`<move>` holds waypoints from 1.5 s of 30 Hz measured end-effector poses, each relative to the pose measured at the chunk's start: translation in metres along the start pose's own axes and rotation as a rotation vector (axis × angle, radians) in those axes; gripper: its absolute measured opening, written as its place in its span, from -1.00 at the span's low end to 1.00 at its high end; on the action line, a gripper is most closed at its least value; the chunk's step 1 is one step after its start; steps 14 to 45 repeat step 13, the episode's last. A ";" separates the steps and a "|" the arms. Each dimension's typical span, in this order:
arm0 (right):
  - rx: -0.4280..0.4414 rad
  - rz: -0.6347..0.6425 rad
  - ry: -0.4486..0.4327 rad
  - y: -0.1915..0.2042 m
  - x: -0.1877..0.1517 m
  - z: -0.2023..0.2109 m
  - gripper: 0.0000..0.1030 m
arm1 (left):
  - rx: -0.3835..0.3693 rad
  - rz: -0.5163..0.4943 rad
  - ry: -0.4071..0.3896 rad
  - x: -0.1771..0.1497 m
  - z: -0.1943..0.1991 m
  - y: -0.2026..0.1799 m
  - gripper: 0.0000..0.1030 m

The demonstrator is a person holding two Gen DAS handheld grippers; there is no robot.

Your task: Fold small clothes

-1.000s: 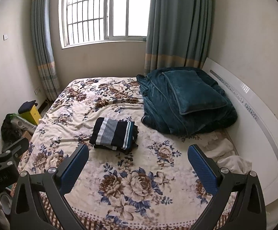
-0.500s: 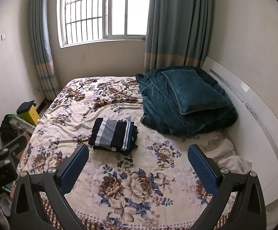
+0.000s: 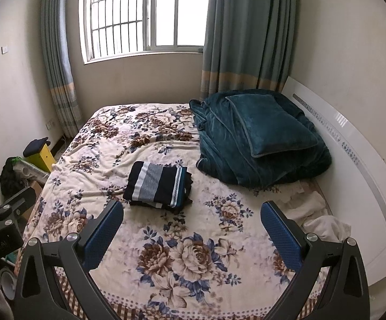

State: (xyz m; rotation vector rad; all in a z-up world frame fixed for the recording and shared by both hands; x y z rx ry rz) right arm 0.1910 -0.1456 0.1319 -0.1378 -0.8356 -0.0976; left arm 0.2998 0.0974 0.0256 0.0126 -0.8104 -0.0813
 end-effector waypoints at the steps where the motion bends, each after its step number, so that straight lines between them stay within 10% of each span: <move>1: 0.000 0.000 0.000 0.000 0.000 0.000 1.00 | 0.002 0.000 -0.002 0.000 0.000 0.001 0.98; 45: 0.000 -0.001 0.001 -0.001 0.002 0.001 1.00 | 0.004 0.001 -0.009 -0.005 0.001 0.002 0.98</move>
Point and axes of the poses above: each gripper's, at about its wrist camera, not at the fingertips, and z roughly against the way its jaws point, y to its left, x to its top, the point moved 4 cm from there along -z, roughly the way its jaws point
